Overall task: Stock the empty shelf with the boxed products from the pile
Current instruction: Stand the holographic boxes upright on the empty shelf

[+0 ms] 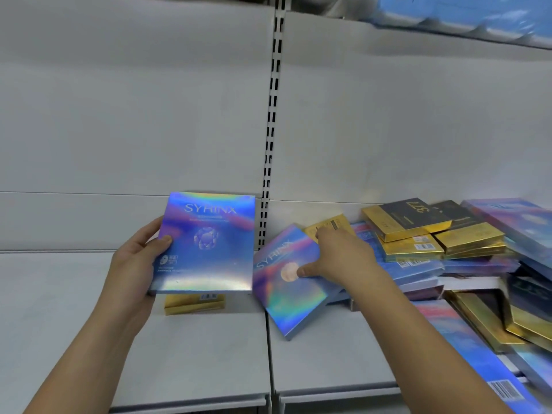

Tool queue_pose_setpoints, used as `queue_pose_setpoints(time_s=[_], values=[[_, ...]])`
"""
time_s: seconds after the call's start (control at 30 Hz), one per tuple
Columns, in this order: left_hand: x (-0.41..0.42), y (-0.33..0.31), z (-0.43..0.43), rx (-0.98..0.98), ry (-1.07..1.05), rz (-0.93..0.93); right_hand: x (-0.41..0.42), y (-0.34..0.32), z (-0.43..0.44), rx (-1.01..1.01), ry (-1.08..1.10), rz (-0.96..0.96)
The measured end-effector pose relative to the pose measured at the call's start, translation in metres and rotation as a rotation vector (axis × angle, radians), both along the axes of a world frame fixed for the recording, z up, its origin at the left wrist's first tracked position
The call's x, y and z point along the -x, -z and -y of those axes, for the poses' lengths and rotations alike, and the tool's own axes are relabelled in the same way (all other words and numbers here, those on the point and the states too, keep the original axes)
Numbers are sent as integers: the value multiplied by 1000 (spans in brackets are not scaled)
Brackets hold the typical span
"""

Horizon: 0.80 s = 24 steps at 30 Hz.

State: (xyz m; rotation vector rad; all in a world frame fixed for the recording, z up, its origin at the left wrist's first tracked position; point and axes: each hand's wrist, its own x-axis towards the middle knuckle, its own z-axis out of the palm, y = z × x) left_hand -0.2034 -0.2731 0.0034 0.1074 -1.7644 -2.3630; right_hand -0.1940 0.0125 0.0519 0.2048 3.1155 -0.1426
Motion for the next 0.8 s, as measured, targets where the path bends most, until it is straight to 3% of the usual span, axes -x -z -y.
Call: queue_pose_setpoints(time_s=[0.23, 0.33, 0.47, 0.53, 0.67, 0.8], values=[[5, 11, 7, 10, 145, 73, 2, -19, -3, 152, -49, 129], [8, 13, 14, -44, 203, 132, -2, -9, -15, 455, -17, 78], [11, 17, 31, -141, 285, 192, -15, 7, -36, 1110, 52, -16], [11, 18, 43, -146, 314, 165, -24, 11, -41, 1338, 90, -103], [6, 18, 57, -38, 259, 98, -35, 19, -35, 1513, 83, -242], [-13, 15, 65, -10, 199, 53, -39, 27, -19, 1600, 16, -227]])
